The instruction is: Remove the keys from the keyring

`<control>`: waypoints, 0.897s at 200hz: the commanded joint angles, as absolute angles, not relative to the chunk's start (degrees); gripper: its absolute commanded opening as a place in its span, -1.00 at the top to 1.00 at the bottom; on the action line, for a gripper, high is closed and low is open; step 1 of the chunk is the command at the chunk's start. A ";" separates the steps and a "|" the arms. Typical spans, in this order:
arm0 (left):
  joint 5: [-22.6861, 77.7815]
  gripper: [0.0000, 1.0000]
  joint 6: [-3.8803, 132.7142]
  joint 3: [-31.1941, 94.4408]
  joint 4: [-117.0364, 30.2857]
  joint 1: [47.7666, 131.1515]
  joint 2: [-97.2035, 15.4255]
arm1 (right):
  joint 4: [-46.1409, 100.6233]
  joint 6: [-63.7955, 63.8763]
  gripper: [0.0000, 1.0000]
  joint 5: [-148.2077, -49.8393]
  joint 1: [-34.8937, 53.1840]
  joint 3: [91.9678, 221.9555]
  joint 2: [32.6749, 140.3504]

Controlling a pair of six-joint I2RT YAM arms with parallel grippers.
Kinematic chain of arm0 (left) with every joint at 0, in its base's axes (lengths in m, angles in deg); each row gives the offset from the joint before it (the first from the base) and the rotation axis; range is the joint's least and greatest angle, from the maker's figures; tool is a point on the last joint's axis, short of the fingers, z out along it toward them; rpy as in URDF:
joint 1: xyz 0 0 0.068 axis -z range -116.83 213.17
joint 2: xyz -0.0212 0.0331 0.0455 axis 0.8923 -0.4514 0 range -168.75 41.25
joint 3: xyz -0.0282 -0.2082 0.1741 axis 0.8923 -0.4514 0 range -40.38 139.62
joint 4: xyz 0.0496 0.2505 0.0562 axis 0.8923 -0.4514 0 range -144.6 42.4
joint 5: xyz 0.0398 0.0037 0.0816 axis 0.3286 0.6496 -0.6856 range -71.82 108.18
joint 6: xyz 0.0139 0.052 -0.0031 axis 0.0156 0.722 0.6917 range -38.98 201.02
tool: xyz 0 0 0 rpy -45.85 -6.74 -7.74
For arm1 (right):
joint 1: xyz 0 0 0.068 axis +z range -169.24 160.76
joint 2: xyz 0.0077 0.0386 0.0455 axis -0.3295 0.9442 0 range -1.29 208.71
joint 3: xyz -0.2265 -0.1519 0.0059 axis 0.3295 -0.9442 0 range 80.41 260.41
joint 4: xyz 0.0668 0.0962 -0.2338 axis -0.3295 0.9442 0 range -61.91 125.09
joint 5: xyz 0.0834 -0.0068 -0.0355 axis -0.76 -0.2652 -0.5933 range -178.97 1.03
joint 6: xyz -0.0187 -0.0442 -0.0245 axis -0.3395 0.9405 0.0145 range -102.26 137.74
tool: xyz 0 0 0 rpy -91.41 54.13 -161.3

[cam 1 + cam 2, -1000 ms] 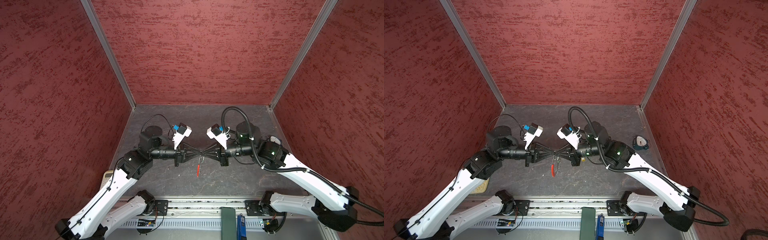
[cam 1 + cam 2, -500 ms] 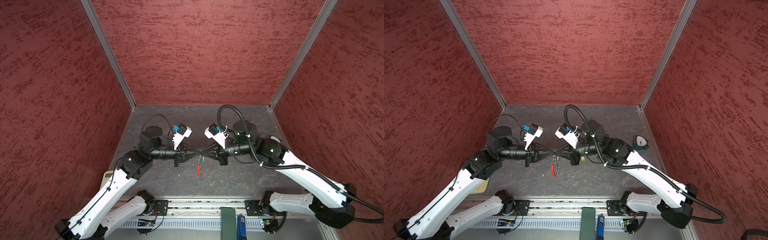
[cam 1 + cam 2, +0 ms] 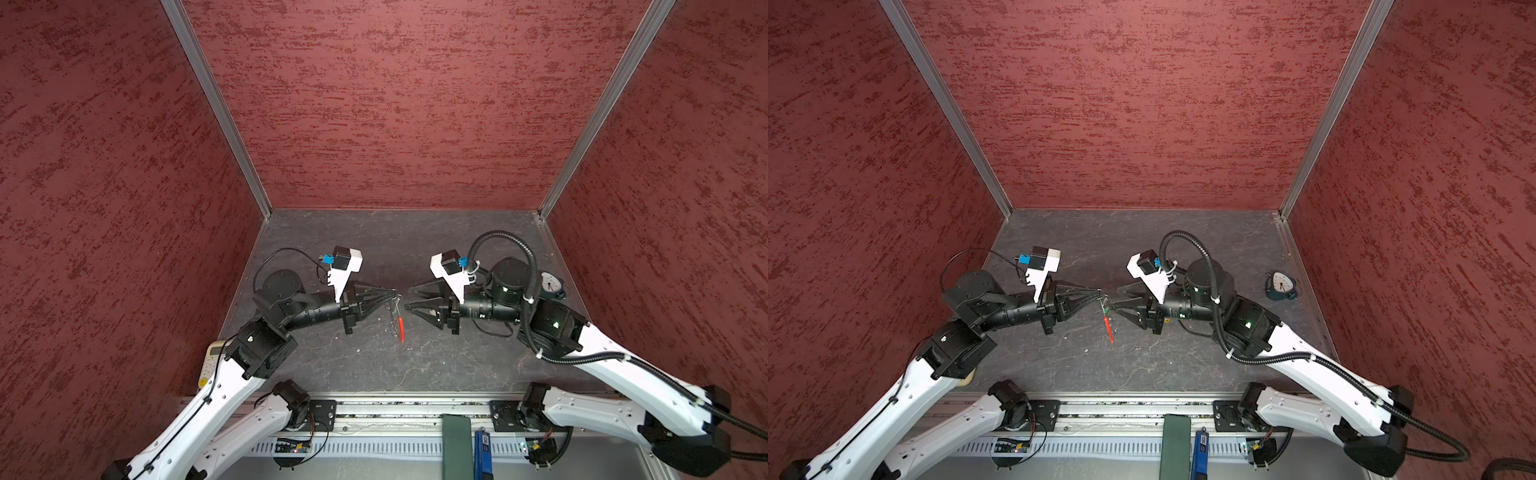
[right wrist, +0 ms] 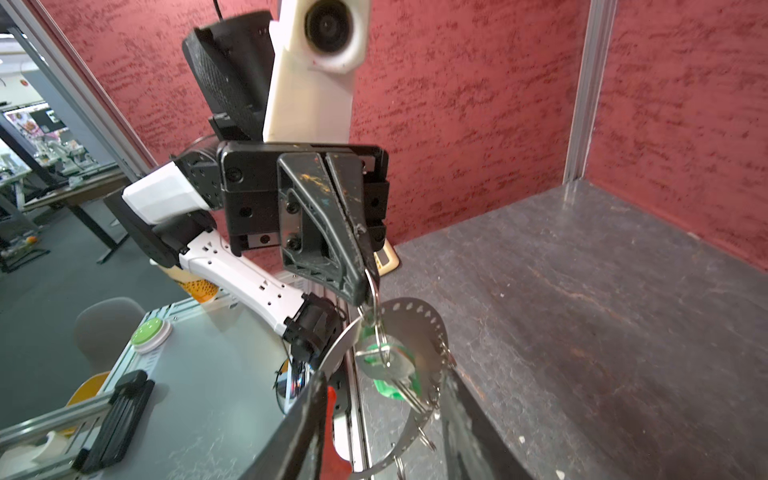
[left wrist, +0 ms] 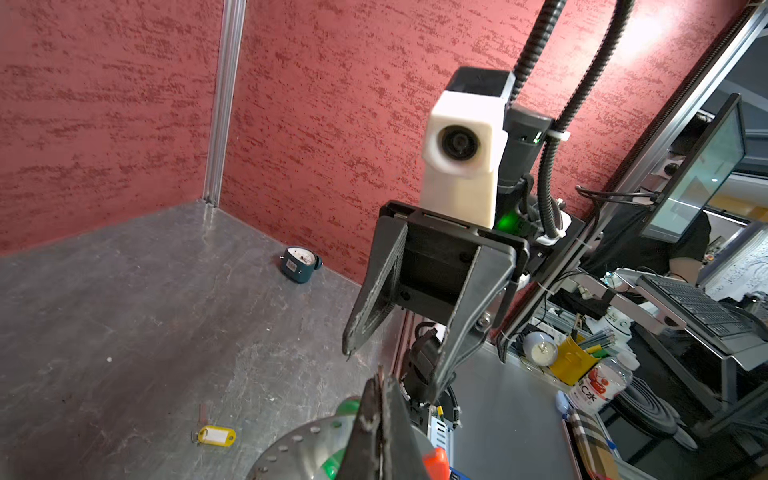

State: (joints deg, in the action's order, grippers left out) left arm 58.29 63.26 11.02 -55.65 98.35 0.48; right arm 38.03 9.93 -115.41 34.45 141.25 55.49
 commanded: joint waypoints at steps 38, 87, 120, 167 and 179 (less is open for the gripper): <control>54.91 1.00 58.66 4.49 -35.92 98.72 3.86 | 12.28 4.35 0.06 -113.40 35.14 132.11 54.38; 55.34 1.00 57.90 3.38 -33.58 98.82 3.88 | 10.07 4.18 0.05 -115.40 35.89 132.05 56.95; 56.38 1.00 57.56 2.89 -32.80 98.92 3.42 | 9.64 4.96 0.03 -116.79 37.09 133.29 59.24; 58.43 1.00 57.35 2.59 -32.33 99.03 3.02 | 9.43 6.13 0.04 -116.62 37.92 134.13 60.89; 58.58 1.00 57.32 2.43 -32.22 99.12 3.10 | 9.39 6.27 0.06 -116.66 38.14 134.21 61.09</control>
State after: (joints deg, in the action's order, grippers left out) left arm 57.11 57.69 3.04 -34.23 98.72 2.91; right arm 12.08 5.03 -115.78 37.40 132.02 61.08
